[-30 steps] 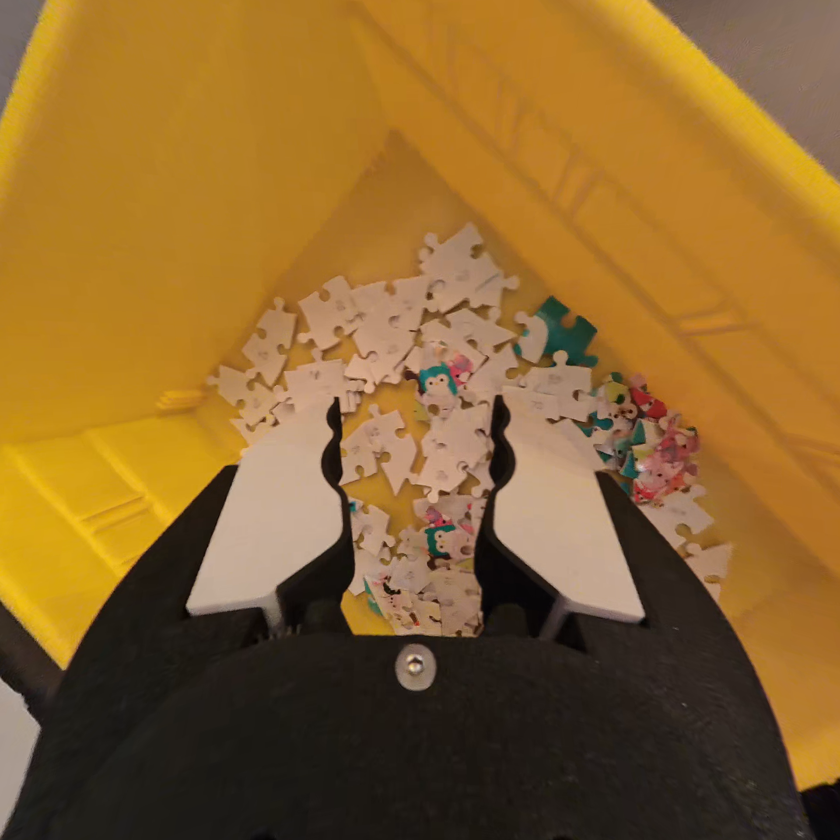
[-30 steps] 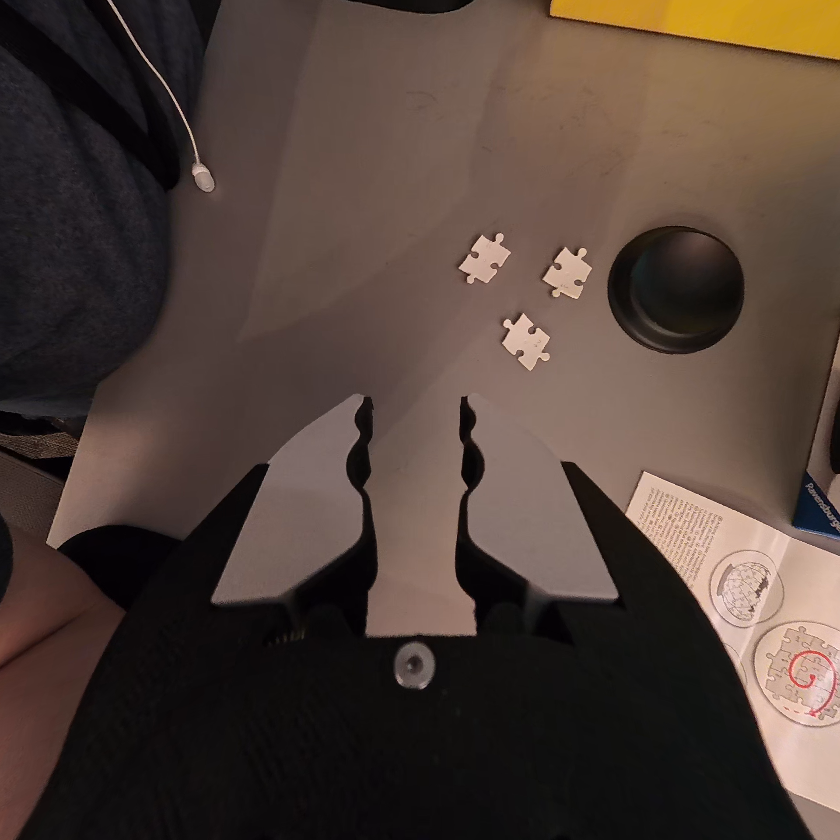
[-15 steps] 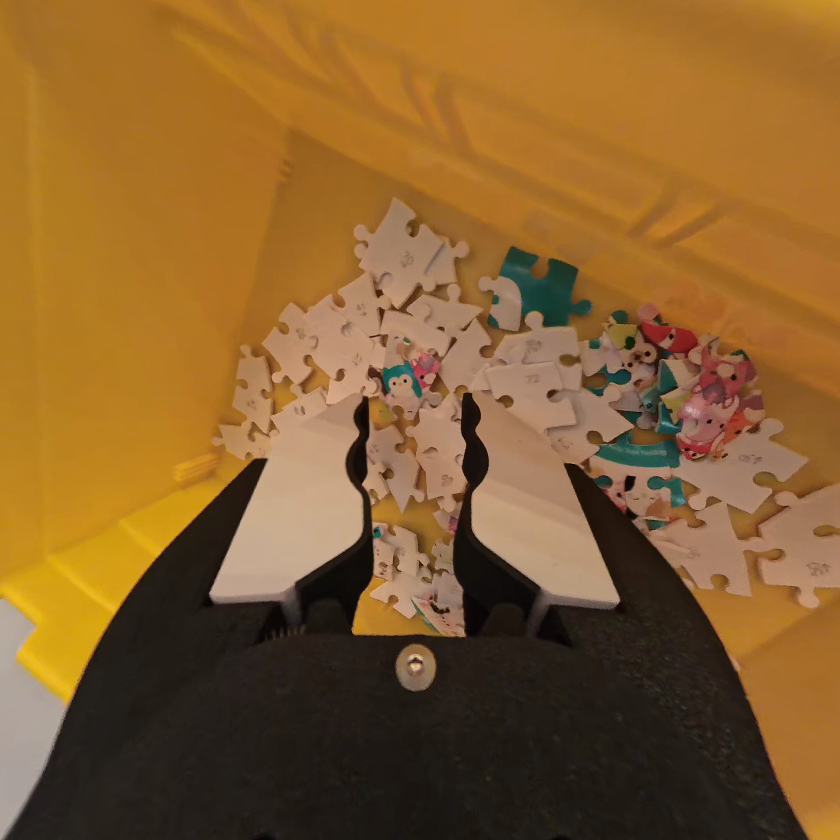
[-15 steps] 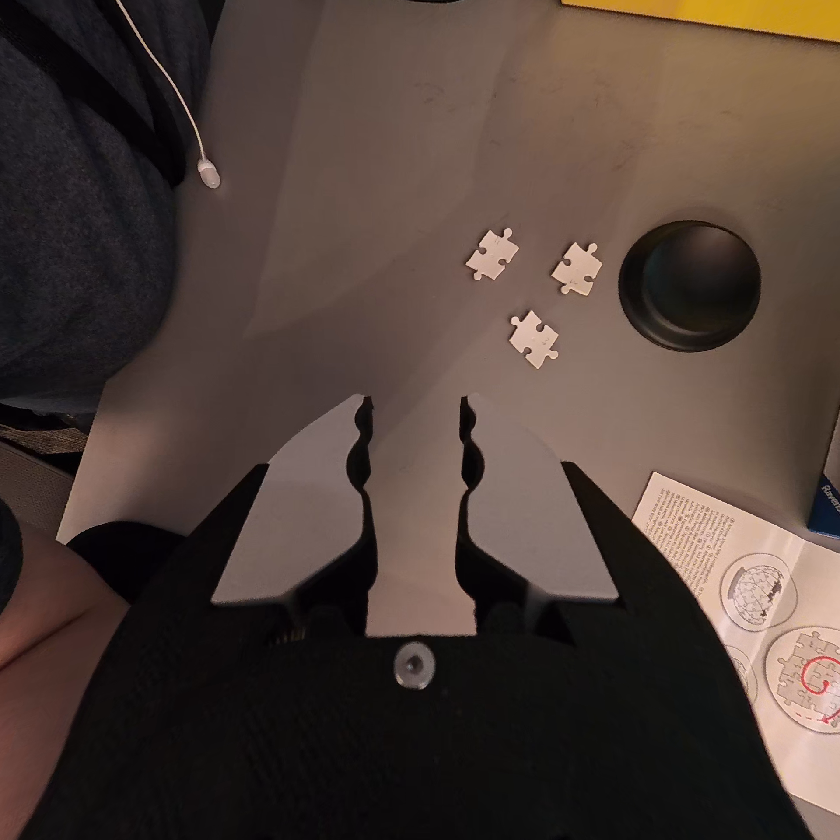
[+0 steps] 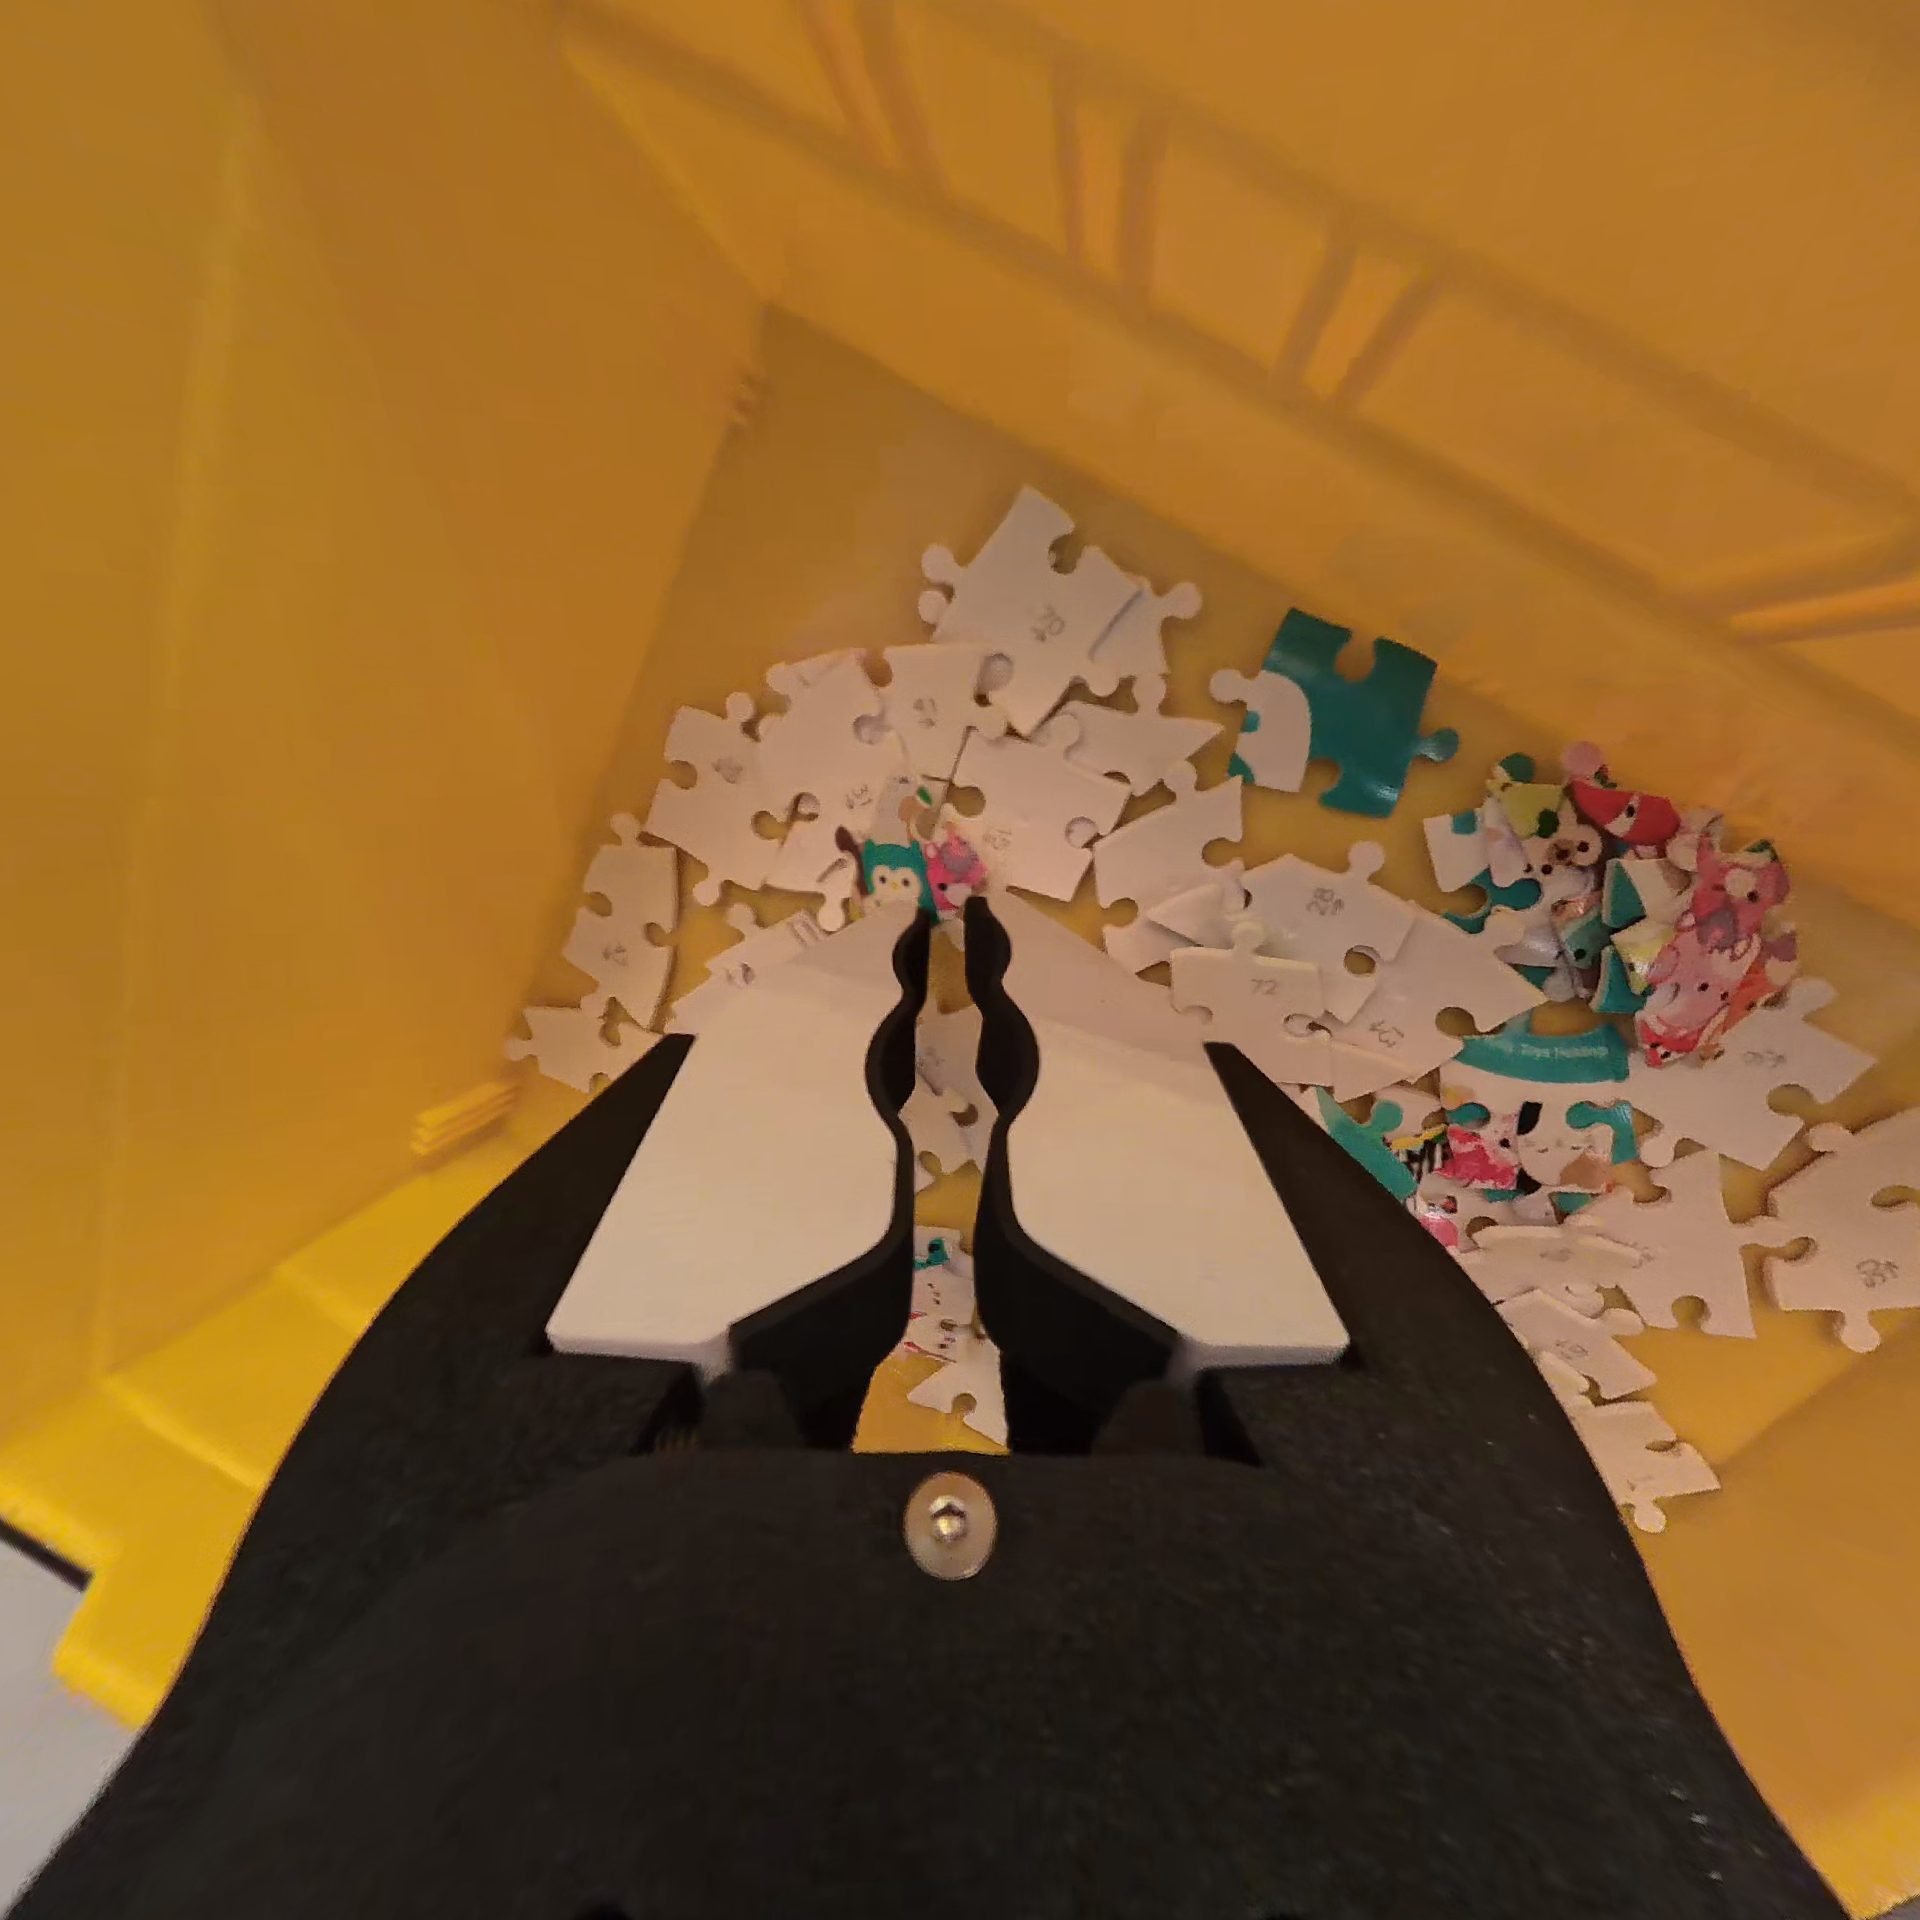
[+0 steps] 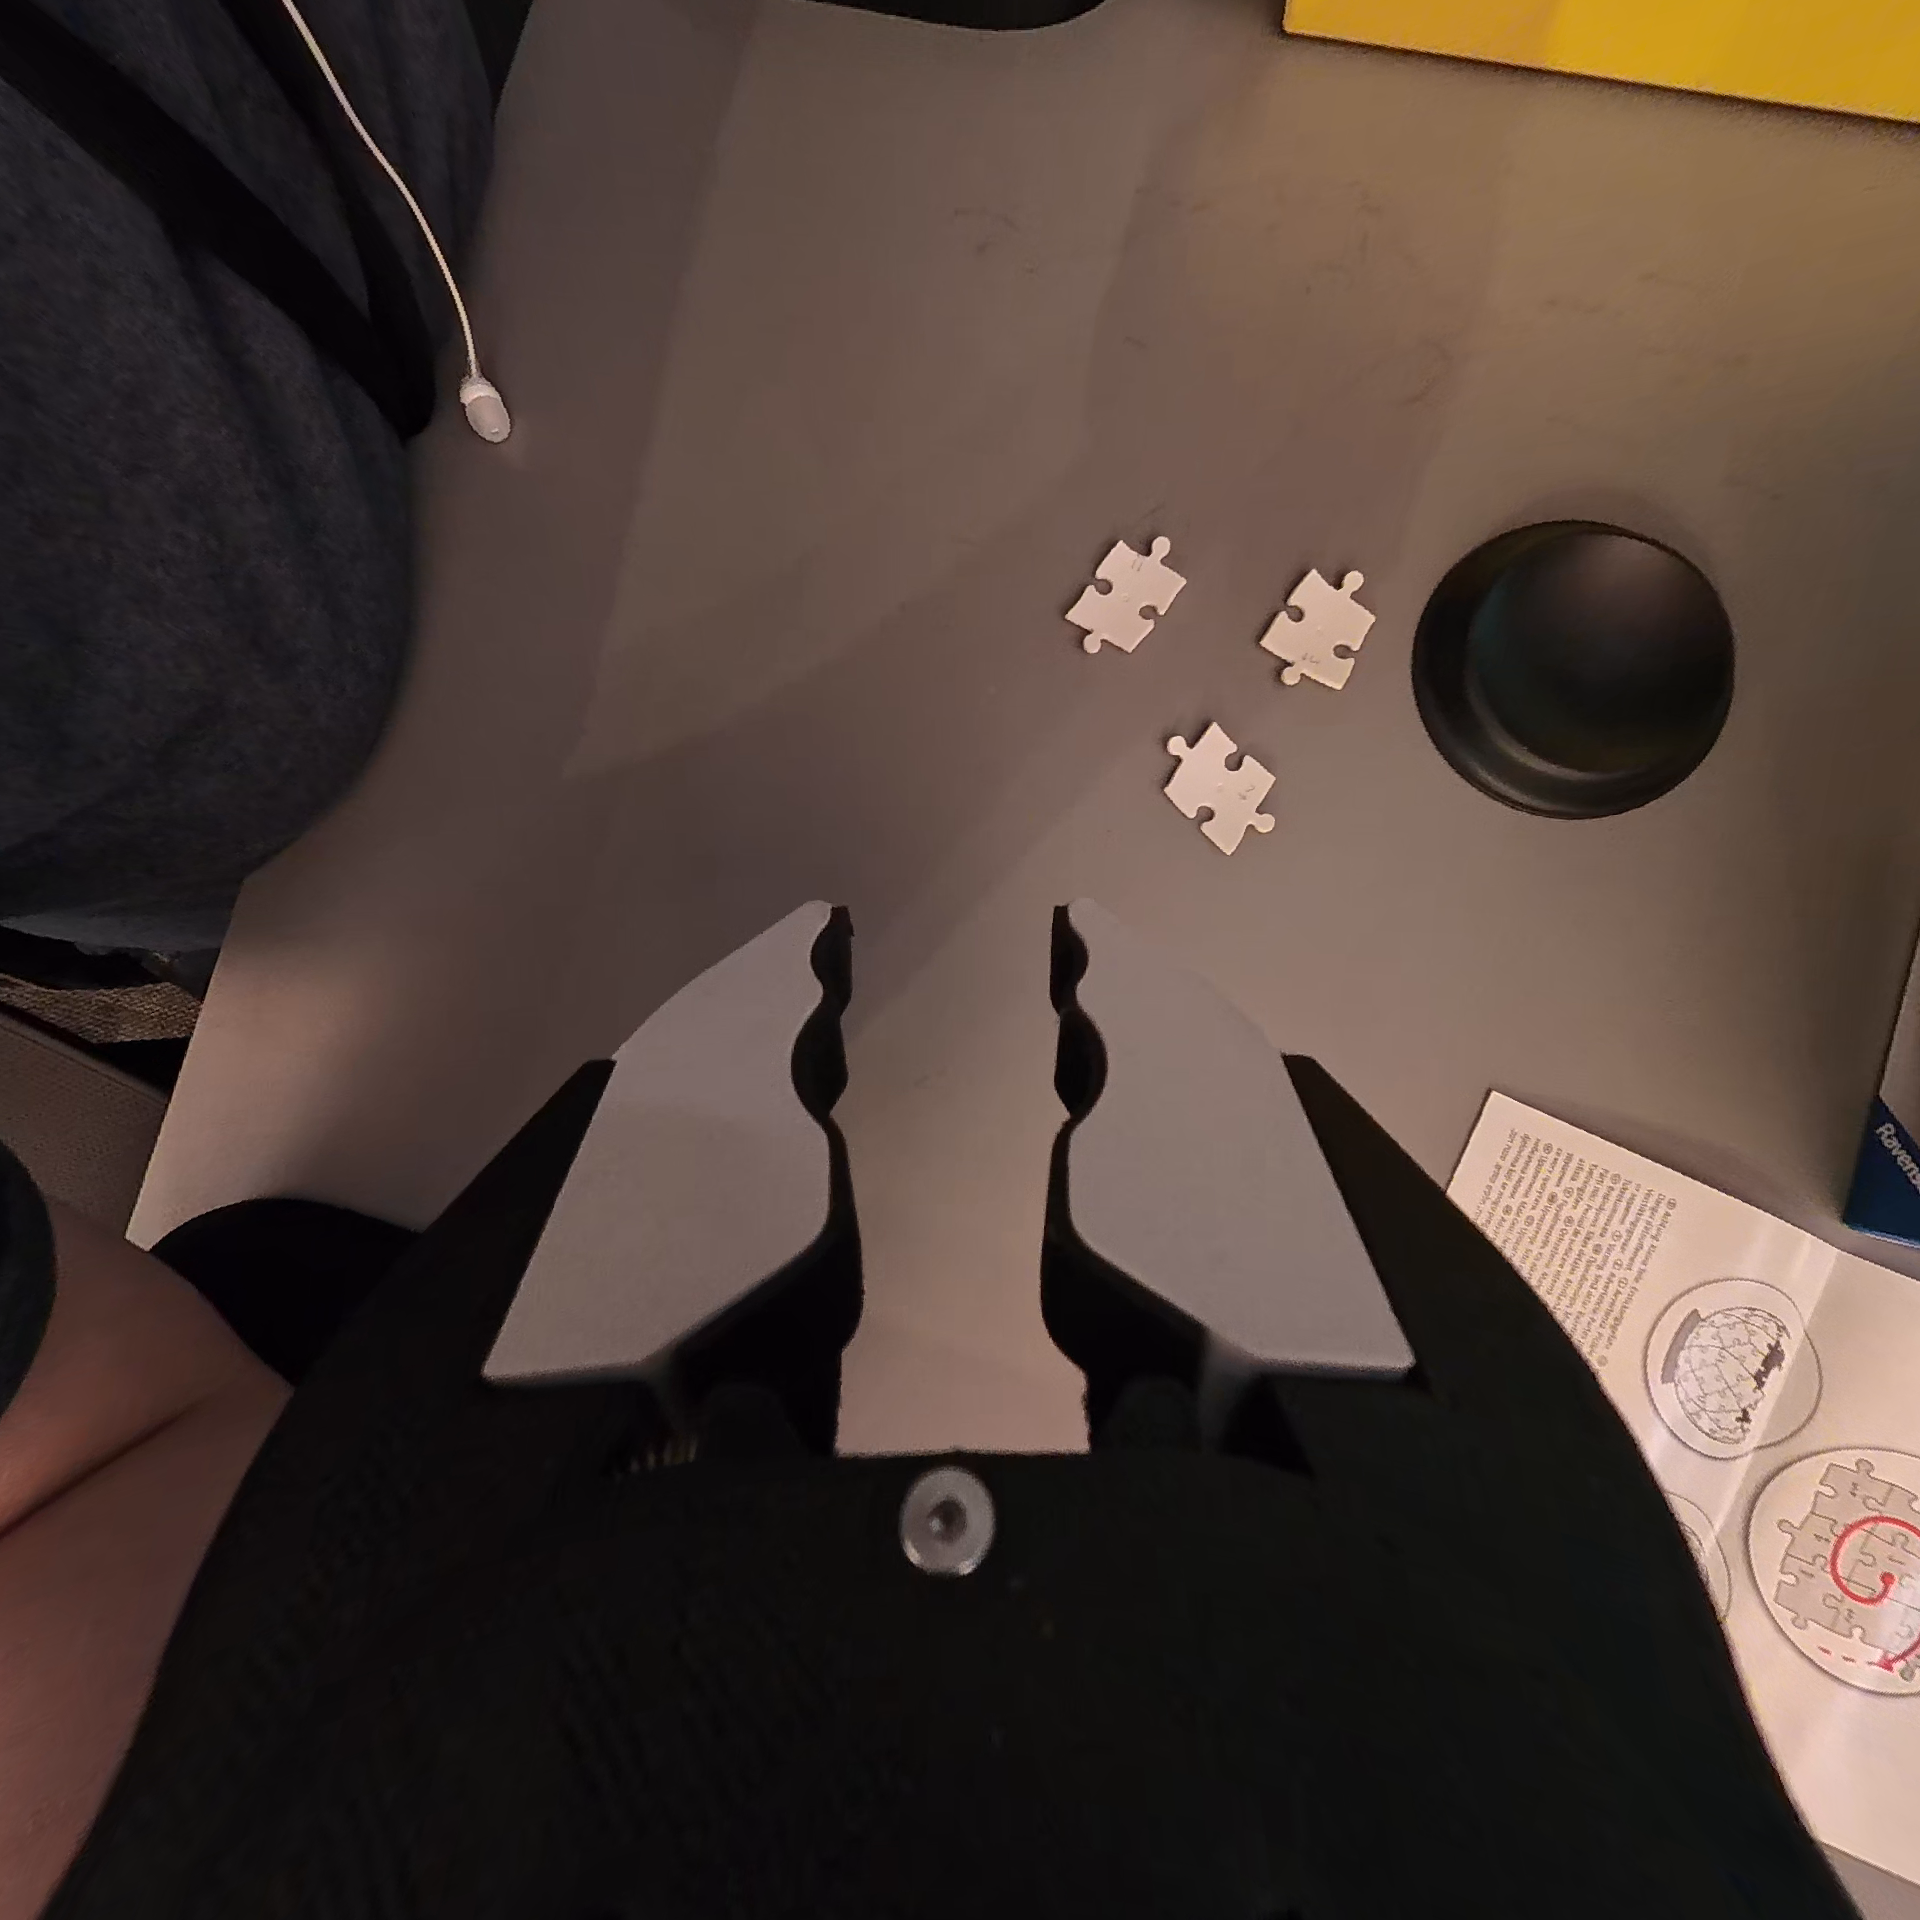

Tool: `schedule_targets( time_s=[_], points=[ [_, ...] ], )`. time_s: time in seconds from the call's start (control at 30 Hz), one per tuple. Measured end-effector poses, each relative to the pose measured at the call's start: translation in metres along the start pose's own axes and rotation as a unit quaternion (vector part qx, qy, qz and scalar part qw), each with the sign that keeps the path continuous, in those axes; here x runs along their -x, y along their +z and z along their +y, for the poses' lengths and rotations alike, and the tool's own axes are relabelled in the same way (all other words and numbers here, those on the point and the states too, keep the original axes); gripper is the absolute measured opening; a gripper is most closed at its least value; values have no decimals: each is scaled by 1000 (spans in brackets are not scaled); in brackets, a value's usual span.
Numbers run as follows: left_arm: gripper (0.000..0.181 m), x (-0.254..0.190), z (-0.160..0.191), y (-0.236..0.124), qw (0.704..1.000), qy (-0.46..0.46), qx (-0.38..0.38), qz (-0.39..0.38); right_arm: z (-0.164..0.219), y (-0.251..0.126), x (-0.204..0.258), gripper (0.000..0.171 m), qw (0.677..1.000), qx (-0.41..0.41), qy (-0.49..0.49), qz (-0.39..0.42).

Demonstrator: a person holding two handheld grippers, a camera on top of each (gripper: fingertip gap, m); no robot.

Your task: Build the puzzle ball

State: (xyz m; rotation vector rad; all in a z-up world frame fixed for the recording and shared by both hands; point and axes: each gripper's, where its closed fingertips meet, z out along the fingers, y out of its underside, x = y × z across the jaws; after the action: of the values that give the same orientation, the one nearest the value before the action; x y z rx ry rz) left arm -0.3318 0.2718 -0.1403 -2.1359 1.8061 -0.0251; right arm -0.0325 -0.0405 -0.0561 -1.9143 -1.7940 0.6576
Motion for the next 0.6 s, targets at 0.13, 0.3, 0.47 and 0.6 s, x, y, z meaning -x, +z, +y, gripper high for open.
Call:
schedule_targets(
  time_s=[0.13,0.3,0.47,0.6],
  points=[
    [0,9,-9,-4,1000,-15,-19,-8,0,2,0,38,1000,1,0,-3],
    [0,23,-20,-6,997,-65,-29,-4,0,2,0,38,1000,2,1,-4],
    [19,6,-19,-7,997,-48,-18,63,0,0,1,38,1000,-1,0,-2],
    [35,7,-7,-2,998,62,4,-12,1,0,0,38,1000,-1,1,-3]
  ],
)
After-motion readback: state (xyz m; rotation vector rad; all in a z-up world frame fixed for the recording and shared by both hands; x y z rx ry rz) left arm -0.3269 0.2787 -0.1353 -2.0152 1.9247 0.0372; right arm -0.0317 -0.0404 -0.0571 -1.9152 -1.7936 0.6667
